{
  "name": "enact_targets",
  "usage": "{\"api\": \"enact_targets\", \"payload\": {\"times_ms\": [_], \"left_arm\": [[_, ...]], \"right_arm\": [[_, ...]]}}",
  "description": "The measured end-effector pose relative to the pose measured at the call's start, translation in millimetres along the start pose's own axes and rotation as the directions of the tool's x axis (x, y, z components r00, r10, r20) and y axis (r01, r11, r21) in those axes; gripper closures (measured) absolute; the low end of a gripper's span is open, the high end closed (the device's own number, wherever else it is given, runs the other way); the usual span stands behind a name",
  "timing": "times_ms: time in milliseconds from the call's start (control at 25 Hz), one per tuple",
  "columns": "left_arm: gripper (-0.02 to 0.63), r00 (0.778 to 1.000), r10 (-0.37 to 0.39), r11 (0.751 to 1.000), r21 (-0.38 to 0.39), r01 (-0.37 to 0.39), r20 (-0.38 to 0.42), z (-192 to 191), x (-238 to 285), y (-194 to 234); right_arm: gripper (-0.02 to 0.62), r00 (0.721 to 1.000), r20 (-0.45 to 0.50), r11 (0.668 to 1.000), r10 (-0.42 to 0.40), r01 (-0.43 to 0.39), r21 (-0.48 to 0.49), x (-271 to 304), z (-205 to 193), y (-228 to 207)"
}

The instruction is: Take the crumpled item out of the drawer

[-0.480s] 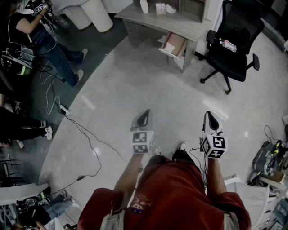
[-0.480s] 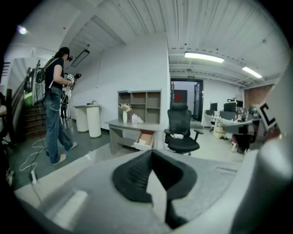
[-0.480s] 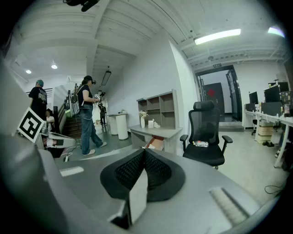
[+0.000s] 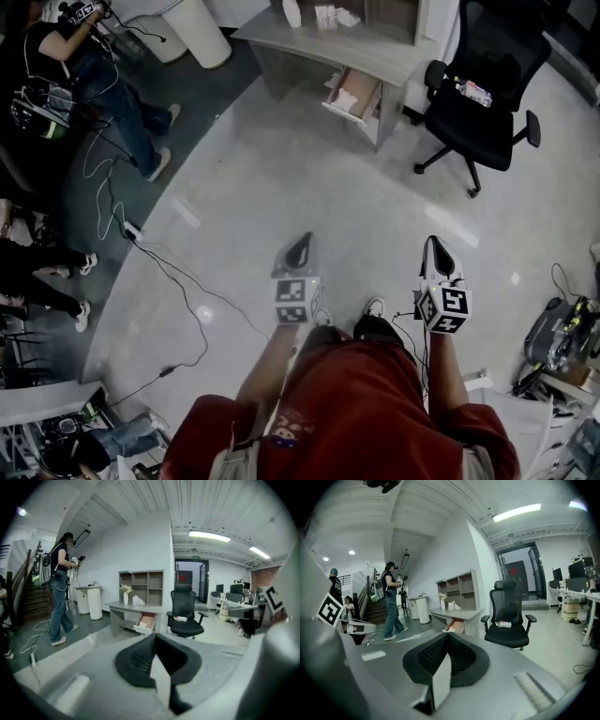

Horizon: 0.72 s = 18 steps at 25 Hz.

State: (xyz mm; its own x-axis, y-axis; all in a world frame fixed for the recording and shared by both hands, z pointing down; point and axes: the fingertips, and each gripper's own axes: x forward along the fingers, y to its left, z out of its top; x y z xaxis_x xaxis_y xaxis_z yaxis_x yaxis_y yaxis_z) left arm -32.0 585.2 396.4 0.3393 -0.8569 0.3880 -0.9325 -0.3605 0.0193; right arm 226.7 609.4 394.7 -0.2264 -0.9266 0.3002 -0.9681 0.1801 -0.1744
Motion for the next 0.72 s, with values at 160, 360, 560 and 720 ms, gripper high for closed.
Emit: {"api": "enact_targets", "payload": {"times_ms": [160, 360, 560, 720], "left_arm": [[0.609, 1.000, 0.008, 1.000, -0.009, -0.008, -0.008, 1, 18, -23], [0.609, 1.000, 0.023, 1.000, -0.016, -0.023, -0.022, 0, 33, -44], [0.609, 0.999, 0.045, 0.999, -0.023, -0.046, -0.028, -2, 35, -58], [0.609, 0.998, 0.062, 0.997, -0.038, -0.063, -0.022, 1, 37, -63]], "right_arm": [[0.594, 1.000, -0.011, 1.000, 0.016, -0.015, 0.014, 9, -3, -28], [0.594, 0.999, -0.018, 0.999, 0.037, -0.037, 0.027, 18, -5, -53], [0.594, 0.998, -0.024, 0.999, 0.053, -0.052, 0.012, 25, -3, -68], [0.595, 0.998, -0.028, 0.998, 0.059, -0.059, 0.015, 26, -1, -80]]}}
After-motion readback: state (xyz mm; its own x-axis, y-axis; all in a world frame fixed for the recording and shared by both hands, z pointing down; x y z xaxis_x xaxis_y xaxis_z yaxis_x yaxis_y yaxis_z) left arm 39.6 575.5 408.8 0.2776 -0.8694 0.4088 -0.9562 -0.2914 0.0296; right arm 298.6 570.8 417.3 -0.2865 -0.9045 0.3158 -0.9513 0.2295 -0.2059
